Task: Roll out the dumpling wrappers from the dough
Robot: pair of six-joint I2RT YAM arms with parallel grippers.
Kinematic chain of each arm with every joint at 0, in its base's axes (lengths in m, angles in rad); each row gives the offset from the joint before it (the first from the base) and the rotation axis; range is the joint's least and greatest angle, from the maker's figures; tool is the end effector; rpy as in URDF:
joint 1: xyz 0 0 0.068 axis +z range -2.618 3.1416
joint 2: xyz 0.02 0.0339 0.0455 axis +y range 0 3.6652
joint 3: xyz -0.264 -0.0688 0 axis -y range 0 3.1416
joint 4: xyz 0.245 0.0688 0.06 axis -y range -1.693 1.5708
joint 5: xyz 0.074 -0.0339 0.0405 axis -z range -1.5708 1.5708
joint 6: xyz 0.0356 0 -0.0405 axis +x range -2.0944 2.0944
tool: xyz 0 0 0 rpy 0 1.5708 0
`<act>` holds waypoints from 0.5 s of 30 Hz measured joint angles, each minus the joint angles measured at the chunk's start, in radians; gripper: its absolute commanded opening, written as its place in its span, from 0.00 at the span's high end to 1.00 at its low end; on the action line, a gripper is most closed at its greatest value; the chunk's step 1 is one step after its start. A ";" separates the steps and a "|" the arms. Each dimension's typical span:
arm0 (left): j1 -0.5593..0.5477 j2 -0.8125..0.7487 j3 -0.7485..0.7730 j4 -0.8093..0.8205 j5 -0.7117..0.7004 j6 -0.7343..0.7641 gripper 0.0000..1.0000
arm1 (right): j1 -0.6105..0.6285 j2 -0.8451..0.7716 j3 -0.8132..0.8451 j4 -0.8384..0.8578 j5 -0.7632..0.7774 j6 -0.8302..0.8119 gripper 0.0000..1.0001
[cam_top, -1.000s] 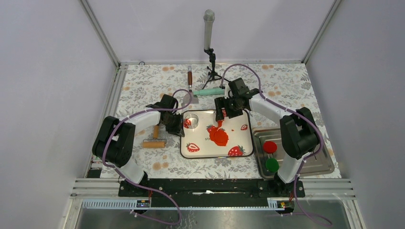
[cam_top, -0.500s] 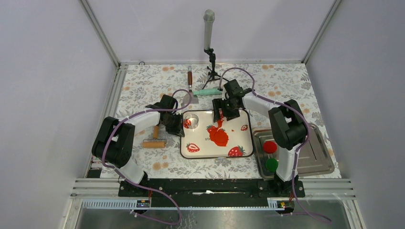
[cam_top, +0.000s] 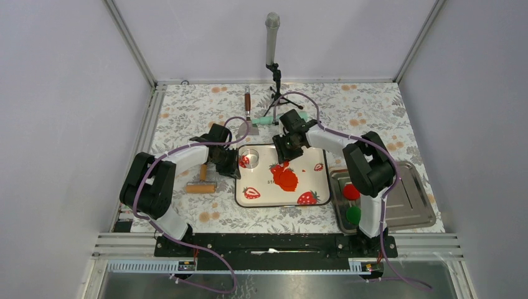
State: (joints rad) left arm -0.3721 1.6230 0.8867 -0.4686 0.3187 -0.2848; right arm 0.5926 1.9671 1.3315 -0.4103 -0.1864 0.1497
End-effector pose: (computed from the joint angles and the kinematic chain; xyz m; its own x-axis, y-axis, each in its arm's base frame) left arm 0.2700 -0.1173 0.1564 -0.9612 0.0887 -0.2612 0.1872 0.9053 -0.3813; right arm 0.3358 0.2341 0.1656 -0.8031 -0.3641 -0.4716 -0.5118 0.8268 0.2333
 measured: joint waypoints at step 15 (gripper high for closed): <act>0.003 0.000 -0.001 0.001 0.001 -0.013 0.98 | 0.039 -0.001 0.000 -0.016 0.032 -0.108 0.76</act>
State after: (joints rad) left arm -0.3695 1.6230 0.8856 -0.4679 0.3199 -0.2977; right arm 0.6319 1.9659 1.3315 -0.4267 -0.1543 0.0414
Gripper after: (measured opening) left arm 0.185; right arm 0.249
